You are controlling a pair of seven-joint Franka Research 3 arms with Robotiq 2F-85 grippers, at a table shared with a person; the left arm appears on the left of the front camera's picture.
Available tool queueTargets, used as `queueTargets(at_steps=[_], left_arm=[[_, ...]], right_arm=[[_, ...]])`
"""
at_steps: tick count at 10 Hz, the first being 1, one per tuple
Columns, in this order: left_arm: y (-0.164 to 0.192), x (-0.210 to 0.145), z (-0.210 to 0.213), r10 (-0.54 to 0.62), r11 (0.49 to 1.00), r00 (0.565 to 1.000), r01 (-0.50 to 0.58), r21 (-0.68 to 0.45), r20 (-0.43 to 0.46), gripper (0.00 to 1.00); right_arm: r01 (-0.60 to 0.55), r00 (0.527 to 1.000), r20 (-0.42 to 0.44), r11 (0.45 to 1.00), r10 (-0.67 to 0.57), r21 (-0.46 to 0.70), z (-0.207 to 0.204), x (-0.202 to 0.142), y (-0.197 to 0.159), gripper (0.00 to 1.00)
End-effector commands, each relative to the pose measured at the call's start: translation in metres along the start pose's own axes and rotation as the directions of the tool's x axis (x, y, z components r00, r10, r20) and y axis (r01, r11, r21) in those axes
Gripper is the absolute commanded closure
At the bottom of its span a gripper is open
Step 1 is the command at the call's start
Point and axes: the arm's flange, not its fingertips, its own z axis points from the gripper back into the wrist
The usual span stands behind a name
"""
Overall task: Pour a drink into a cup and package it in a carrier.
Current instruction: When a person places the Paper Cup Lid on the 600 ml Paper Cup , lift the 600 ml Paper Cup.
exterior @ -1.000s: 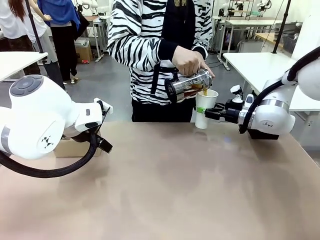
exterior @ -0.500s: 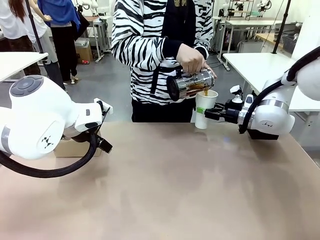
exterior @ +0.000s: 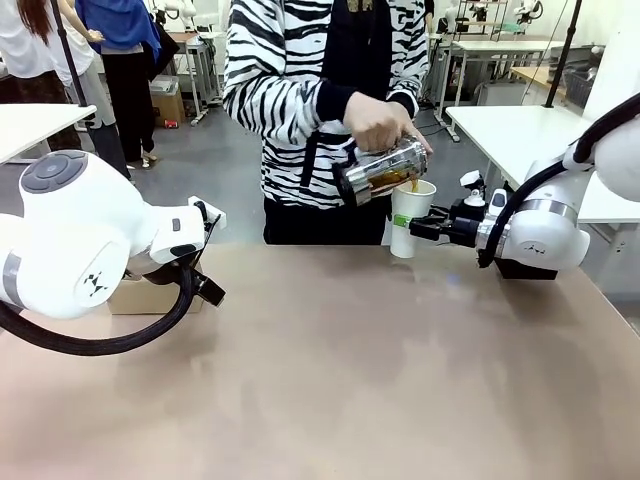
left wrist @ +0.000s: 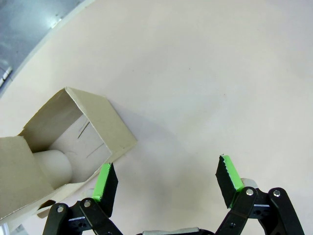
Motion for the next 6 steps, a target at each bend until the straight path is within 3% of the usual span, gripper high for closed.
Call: queueTargets(at_steps=[1, 6], left_arm=[[0.0005, 0.0, 0.0005, 0.003, 1.0, 1.0, -0.003, -0.003, 0.002, 0.0], [0.0005, 0.0, 0.0005, 0.003, 1.0, 1.0, -0.003, -0.003, 0.002, 0.0]], right_arm=[[0.004, 1.0, 0.013, 1.0, -0.004, -0.005, -0.0012, 0.0017, 0.0003, 0.2], [0.004, 1.0, 0.013, 1.0, -0.004, -0.005, -0.0012, 0.0017, 0.0003, 0.2]])
